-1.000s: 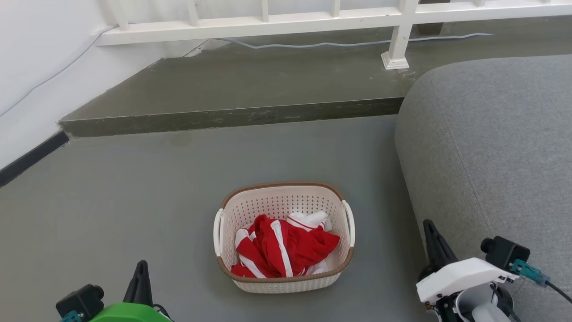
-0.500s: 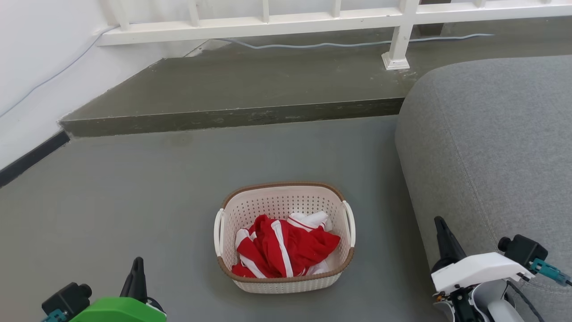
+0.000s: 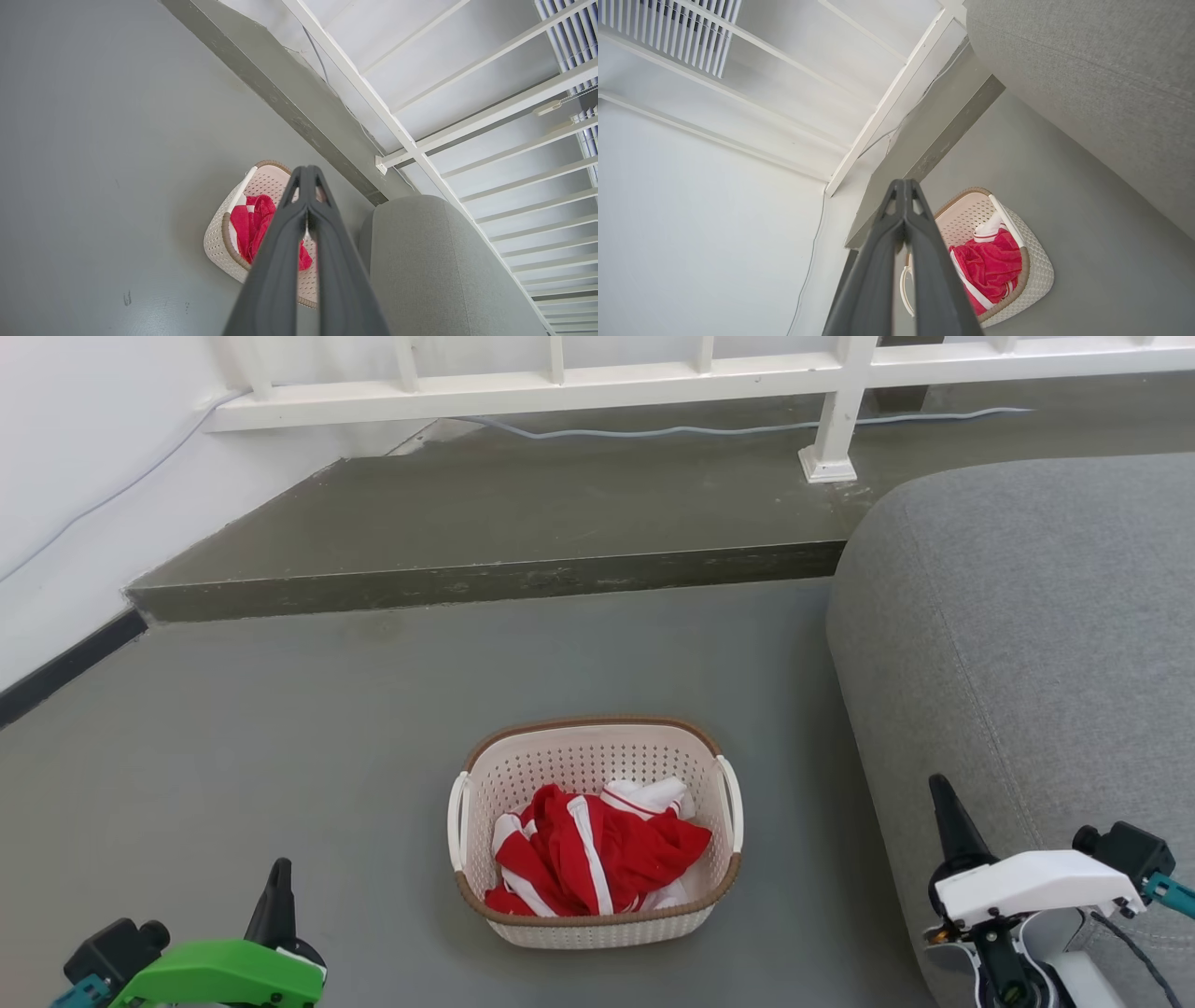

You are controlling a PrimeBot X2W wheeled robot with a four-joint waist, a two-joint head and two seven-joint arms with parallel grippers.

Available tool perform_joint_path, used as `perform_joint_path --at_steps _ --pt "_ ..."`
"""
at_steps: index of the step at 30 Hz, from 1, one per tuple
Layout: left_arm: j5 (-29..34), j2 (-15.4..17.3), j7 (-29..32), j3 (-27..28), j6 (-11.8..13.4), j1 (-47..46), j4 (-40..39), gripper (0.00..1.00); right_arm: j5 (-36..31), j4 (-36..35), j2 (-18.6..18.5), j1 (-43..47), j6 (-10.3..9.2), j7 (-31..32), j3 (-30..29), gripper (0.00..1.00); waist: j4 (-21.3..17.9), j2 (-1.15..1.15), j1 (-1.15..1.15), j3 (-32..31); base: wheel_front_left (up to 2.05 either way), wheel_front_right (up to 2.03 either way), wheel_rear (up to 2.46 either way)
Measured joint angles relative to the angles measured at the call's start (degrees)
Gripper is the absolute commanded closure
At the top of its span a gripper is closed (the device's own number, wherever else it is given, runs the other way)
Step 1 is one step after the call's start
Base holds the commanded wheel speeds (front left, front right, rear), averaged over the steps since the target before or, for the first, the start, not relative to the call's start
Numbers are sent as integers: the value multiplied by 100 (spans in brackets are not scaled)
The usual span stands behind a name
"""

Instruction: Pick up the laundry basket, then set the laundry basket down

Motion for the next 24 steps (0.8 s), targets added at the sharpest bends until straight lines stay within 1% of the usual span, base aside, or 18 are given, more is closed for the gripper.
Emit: perform_joint_path --at_steps 8,14,16,24 --pt "-577 -2 152 135 -63 -57 23 100 589 2 -21 -61 107 156 -174 100 6 0 0 -4 0 0 0" --pt "-960 -5 274 202 -176 -149 36 100 991 4 -41 -115 167 234 -290 100 9 0 0 -7 0 0 0" --pt "-1123 -9 333 238 -202 -168 51 100 1201 5 -44 -118 216 289 -350 100 11 0 0 -9 0 0 0" --pt "-1645 -13 455 361 -281 -263 82 100 1729 12 -55 -164 299 402 -506 100 16 0 0 -13 0 0 0"
